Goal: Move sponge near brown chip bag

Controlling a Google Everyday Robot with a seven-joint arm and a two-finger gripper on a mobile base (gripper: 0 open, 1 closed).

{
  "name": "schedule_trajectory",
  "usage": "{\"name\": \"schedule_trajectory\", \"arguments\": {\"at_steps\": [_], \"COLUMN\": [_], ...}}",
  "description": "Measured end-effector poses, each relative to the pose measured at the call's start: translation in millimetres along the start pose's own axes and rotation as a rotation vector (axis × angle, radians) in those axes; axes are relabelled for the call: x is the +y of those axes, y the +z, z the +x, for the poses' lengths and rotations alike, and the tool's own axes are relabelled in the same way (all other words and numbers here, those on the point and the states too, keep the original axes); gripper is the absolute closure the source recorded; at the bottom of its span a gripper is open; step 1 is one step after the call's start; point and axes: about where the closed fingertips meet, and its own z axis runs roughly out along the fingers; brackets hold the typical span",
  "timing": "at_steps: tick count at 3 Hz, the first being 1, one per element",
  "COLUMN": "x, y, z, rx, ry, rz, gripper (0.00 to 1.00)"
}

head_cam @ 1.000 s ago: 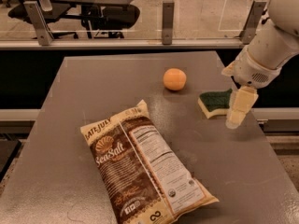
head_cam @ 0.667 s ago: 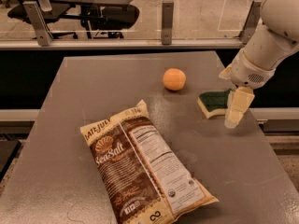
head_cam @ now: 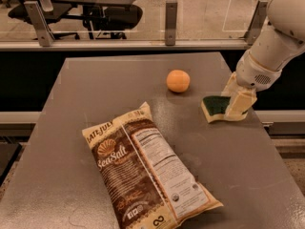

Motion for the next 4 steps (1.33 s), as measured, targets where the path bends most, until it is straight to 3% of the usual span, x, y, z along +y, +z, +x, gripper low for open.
{"name": "schedule_trajectory", "arguments": {"at_steps": [1, 2, 3, 4], "x": [17.5, 46.5, 80.6, 116.4], "y": [-14.4, -30.3, -37.7, -34.3], "z": [-10.5, -32.1, -56.0, -78.8], "rx": [-0.037, -0.093, -0.137, -0.17], "ry": [-0.027, -0.071, -0.129, -0.186], "rz": [-0.018, -0.045, -0.087, -0.147], "gripper": [0.8, 1.0, 1.0, 0.74]}}
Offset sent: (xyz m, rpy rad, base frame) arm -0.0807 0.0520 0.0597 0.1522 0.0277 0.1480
